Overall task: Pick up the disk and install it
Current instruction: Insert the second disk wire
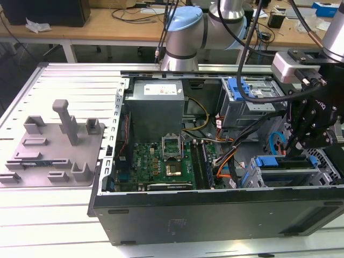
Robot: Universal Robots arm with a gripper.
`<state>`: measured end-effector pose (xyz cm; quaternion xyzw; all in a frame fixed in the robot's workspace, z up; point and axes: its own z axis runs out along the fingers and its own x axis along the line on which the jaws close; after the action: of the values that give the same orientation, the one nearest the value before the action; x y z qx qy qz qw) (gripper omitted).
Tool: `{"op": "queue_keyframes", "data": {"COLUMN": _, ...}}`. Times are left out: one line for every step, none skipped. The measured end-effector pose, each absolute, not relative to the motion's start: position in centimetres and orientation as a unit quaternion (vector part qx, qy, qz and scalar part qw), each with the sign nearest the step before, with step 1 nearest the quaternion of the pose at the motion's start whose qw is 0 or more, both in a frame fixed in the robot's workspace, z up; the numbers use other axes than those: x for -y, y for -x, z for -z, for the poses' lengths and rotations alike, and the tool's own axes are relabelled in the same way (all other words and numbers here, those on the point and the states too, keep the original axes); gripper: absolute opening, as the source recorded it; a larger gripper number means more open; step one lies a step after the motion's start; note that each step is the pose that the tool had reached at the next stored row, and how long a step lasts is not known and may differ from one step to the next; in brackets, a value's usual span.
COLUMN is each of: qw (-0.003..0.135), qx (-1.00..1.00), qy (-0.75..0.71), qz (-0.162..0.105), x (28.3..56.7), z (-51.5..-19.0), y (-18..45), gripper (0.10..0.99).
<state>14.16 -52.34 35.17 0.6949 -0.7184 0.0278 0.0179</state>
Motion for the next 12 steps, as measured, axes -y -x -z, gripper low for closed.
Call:
{"op": "queue_keyframes", "data": {"qw": 0.018, "qx": 0.718, "qy": -0.695, "qz": -0.028, "x": 52.34, "z": -35.16, "y": -14.17, "gripper": 0.161}}
{"op": "queue_keyframes", "data": {"qw": 0.018, "qx": 0.718, "qy": -0.695, "qz": -0.028, "x": 52.35, "z": -35.14, "y": -14.17, "gripper": 0.161}}
{"op": "queue_keyframes", "data": {"qw": 0.018, "qx": 0.718, "qy": -0.695, "qz": -0.028, "x": 52.36, "z": -35.12, "y": -14.18, "gripper": 0.161}}
{"op": "queue_keyframes", "data": {"qw": 0.018, "qx": 0.718, "qy": -0.695, "qz": -0.028, "x": 52.36, "z": -35.09, "y": -14.19, "gripper": 0.161}}
{"op": "queue_keyframes", "data": {"qw": 0.018, "qx": 0.718, "qy": -0.695, "qz": -0.028, "x": 52.36, "z": -35.05, "y": -14.22, "gripper": 0.161}}
{"op": "queue_keyframes", "data": {"qw": 0.018, "qx": 0.718, "qy": -0.695, "qz": -0.028, "x": 52.37, "z": -35.0, "y": -14.25, "gripper": 0.161}}
{"op": "queue_keyframes", "data": {"qw": 0.018, "qx": 0.718, "qy": -0.695, "qz": -0.028, "x": 52.36, "z": -34.95, "y": -14.25, "gripper": 0.161}}
{"op": "queue_keyframes", "data": {"qw": 0.018, "qx": 0.718, "qy": -0.695, "qz": -0.028, "x": 52.36, "z": -34.92, "y": -14.25, "gripper": 0.161}}
{"op": "queue_keyframes", "data": {"qw": 0.018, "qx": 0.718, "qy": -0.695, "qz": -0.028, "x": 52.37, "z": -34.86, "y": -14.26, "gripper": 0.161}}
{"op": "queue_keyframes", "data": {"qw": 0.018, "qx": 0.718, "qy": -0.695, "qz": -0.028, "x": 52.36, "z": -34.82, "y": -14.26, "gripper": 0.161}}
{"op": "queue_keyframes", "data": {"qw": 0.018, "qx": 0.718, "qy": -0.695, "qz": -0.028, "x": 52.37, "z": -34.77, "y": -14.26, "gripper": 0.161}}
{"op": "queue_keyframes", "data": {"qw": 0.018, "qx": 0.718, "qy": -0.695, "qz": -0.028, "x": 52.37, "z": -34.72, "y": -14.26, "gripper": 0.161}}
